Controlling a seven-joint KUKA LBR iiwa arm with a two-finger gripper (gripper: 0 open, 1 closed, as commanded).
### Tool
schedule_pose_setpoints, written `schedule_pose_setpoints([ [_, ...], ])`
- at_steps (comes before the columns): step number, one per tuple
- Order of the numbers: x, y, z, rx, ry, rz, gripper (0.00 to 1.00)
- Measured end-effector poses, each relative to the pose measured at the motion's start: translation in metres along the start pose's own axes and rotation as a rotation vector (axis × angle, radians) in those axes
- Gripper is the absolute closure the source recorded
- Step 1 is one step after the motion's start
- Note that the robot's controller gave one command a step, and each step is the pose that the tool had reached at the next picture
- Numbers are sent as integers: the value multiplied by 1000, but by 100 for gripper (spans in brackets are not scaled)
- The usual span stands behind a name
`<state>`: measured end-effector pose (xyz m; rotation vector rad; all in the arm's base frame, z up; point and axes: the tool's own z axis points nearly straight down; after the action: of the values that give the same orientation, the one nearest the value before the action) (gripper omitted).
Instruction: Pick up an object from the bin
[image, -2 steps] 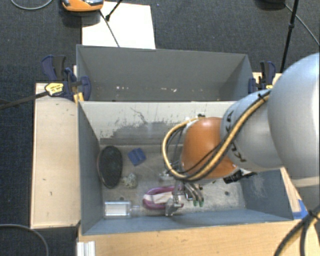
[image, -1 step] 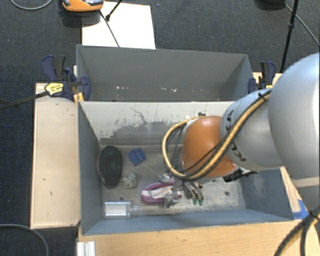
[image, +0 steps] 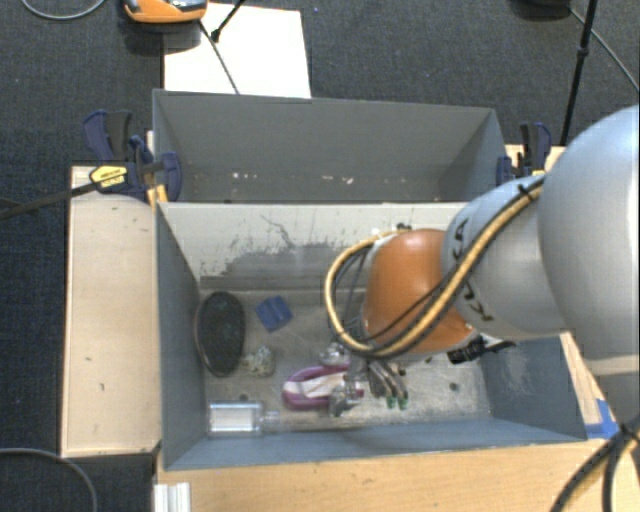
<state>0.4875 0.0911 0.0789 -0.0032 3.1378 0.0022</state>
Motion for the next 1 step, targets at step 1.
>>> schedule_pose_setpoints([
  [1,-1,0,-11,0,-1,3,100],
])
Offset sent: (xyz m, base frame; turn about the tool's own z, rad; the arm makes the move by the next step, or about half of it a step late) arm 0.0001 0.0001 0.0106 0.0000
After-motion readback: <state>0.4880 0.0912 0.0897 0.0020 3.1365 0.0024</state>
